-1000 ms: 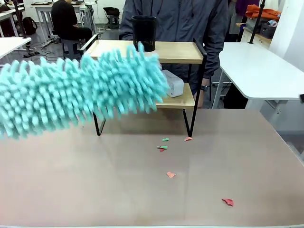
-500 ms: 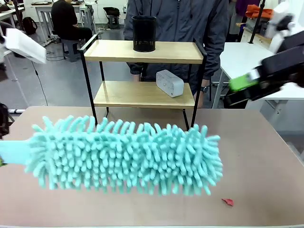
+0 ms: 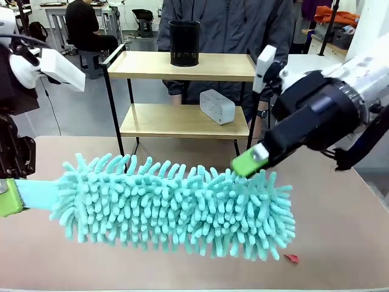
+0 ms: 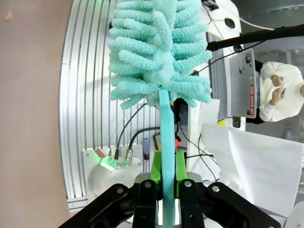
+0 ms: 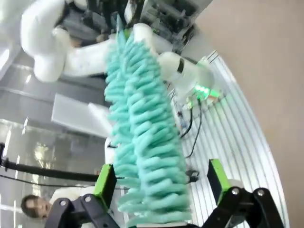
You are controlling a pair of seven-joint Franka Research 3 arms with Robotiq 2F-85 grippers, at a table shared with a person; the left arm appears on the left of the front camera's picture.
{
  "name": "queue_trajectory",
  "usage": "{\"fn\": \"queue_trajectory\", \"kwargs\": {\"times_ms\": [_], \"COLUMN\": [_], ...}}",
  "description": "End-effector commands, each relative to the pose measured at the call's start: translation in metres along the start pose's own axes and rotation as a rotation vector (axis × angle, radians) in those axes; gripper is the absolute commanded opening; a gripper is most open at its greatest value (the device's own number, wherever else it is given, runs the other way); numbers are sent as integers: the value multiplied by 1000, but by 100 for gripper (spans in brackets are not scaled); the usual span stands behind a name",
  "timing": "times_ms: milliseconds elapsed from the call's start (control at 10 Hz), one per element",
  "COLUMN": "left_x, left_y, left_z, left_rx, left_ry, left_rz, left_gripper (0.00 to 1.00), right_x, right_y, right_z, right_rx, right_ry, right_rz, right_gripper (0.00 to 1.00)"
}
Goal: Clean the shelf.
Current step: Hand the Duster back to the human.
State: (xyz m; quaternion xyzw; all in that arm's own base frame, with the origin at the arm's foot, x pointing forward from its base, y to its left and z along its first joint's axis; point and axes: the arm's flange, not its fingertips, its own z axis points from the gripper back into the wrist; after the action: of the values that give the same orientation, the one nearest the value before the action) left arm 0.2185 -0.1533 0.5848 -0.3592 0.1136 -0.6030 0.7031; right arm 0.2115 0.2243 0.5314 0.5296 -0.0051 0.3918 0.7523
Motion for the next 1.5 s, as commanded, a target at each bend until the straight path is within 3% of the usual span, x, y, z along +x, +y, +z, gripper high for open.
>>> {"fn": "queue_trajectory", "kwargs": {"times_ms": [0, 300, 900, 1000, 1100, 1200, 1400], "left_x": [3, 3, 0, 2, 2, 1, 2], "left_y": [-5, -3, -5, -5, -5, -5, -5], "left_z": [4, 0, 2, 0, 0, 0, -1], "left_rx": [-23, -24, -58, -54, -53, -49, -38], "left_ry": [-20, -27, -25, -20, -20, -29, -38], "left_rz": [-21, -6, -26, -24, -25, -20, -14], "left_gripper": [12, 12, 12, 12, 12, 12, 12], "right_x": [-17, -28, -20, -22, -22, -23, -24], "right_y": [7, 16, 8, 8, 8, 8, 8], "right_z": [-6, -14, -16, -16, -16, -16, -18], "right_rx": [31, -20, 41, 31, 32, 49, 74], "right_ry": [89, 175, 127, 131, 125, 133, 166], "right_rz": [70, 101, 88, 96, 98, 94, 81], "right_gripper": [100, 100, 100, 41, 41, 0, 0]}}
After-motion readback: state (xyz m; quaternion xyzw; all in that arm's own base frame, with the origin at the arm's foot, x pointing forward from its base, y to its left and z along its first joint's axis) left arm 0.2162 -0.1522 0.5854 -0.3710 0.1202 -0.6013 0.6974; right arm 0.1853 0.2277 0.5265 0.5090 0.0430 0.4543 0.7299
